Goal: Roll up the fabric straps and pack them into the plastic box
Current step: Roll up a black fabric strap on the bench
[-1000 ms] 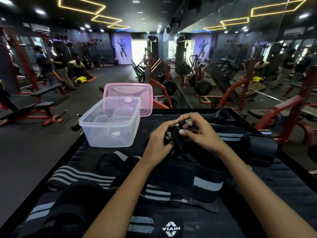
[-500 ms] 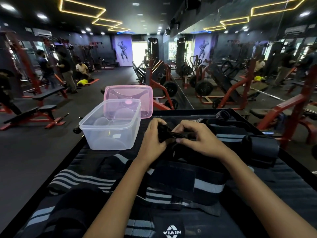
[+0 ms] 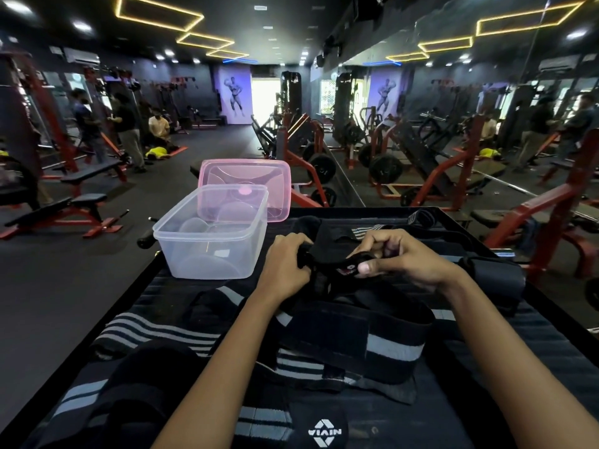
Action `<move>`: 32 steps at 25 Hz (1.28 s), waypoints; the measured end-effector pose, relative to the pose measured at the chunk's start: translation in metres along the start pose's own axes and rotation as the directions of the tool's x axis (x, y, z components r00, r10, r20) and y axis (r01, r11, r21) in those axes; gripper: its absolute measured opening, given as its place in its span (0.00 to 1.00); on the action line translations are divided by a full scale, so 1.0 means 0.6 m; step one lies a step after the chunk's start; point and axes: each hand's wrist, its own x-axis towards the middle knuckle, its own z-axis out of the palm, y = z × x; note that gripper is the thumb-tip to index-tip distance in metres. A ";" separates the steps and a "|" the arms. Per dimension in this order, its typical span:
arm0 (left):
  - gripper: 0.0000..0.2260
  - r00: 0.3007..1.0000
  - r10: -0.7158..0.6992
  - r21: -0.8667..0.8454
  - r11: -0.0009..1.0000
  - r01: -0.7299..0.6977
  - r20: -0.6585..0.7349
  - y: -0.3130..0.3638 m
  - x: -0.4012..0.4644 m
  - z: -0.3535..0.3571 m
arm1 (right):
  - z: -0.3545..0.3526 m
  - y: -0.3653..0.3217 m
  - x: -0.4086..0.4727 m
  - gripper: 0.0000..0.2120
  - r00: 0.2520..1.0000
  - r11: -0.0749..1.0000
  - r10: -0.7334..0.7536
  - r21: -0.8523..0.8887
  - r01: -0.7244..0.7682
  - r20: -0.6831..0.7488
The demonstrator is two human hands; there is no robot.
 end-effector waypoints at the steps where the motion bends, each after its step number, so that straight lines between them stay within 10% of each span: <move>1: 0.15 1.000 0.003 -0.017 1.000 -0.003 0.013 -0.005 0.000 -0.003 | -0.004 0.001 -0.001 0.13 1.000 0.999 0.012 0.043 -0.011 -0.011; 16: 0.24 0.996 -0.001 -0.092 0.996 0.009 0.093 0.006 0.002 -0.002 | -0.035 0.019 -0.013 0.19 0.979 0.961 0.009 0.274 0.049 -0.206; 23: 0.23 0.986 0.076 -0.204 0.978 -0.044 0.150 0.009 -0.005 0.002 | -0.024 0.054 0.015 0.08 0.891 0.990 0.066 0.144 0.000 -0.449; 32: 0.26 0.977 0.106 -0.237 0.970 -0.061 0.185 0.005 -0.007 0.003 | -0.017 0.073 0.029 0.11 0.904 0.998 0.060 0.018 -0.057 -0.424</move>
